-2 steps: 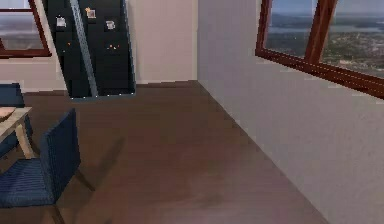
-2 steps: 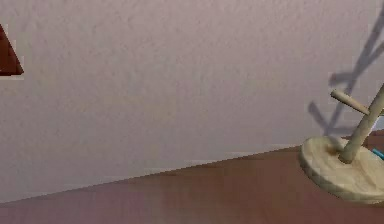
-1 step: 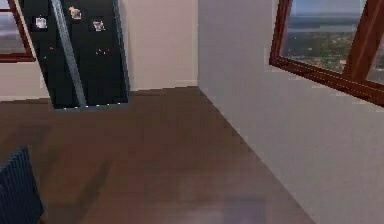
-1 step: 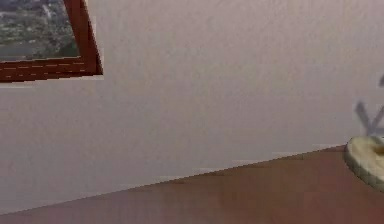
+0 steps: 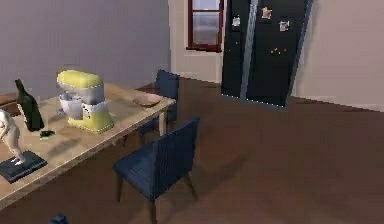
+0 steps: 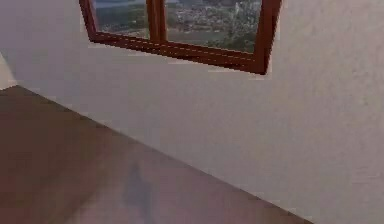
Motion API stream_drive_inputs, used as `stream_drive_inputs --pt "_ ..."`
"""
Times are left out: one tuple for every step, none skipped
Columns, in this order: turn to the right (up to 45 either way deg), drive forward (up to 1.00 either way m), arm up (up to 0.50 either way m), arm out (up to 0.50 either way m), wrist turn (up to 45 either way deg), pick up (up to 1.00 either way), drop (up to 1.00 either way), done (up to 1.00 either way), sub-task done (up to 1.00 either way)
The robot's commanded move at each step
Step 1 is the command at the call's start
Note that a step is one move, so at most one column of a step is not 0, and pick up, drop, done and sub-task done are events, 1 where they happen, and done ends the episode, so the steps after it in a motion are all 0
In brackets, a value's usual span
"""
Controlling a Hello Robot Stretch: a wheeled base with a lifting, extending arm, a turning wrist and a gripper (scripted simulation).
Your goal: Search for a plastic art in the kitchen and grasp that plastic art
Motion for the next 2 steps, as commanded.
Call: stream_drive_inputs --pt "-45.0 0.00 0.00 0.00 0.0 0.00 0.00 0.00 0.00" --pt "-45.0 0.00 0.00 0.00 0.0 0.00 0.00 0.00 0.00"
